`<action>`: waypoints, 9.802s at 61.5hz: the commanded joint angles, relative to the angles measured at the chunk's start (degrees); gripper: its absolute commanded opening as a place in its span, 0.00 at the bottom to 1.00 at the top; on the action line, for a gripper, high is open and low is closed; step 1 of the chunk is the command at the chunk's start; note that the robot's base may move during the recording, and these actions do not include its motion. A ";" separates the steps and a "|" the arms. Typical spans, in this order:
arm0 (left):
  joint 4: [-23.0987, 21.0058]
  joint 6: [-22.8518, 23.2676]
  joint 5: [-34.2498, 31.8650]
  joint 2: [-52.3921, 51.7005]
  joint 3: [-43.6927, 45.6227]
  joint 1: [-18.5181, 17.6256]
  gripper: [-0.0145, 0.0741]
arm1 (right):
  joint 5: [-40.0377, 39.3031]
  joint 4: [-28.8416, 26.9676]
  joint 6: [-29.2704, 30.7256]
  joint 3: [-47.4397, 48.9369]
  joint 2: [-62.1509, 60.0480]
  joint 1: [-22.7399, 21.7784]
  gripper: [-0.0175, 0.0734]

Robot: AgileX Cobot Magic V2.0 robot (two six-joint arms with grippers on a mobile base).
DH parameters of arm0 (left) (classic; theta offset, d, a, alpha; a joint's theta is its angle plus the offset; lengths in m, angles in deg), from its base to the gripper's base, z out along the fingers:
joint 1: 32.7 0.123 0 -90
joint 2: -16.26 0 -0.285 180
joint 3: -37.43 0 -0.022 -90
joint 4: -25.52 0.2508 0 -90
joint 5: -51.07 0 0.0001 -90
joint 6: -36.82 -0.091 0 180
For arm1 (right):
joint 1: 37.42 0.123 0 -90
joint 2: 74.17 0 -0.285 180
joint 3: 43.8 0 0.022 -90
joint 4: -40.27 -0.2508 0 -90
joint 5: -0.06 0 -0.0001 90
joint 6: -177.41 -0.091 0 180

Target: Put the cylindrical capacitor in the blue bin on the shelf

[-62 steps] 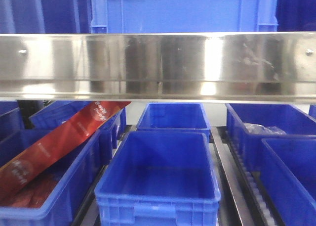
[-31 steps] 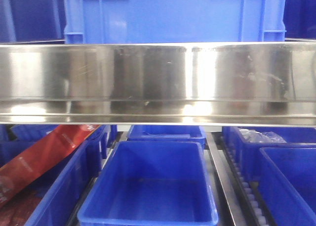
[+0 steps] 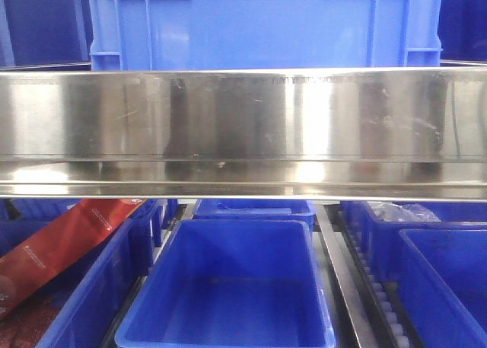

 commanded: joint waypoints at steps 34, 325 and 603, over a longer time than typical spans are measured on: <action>-0.21 0.25 -1.70 -0.29 0.05 -0.34 0.04 | -1.56 0.45 0.12 0.04 -0.36 0.10 0.01; -5.71 0.40 9.10 -15.06 -3.59 -7.14 0.04 | 10.73 -1.35 3.49 58.68 68.21 19.44 0.77; -2.16 0.40 -31.96 -48.75 -54.16 1.34 0.04 | -20.11 -1.12 3.49 -26.07 -21.02 -1.72 0.02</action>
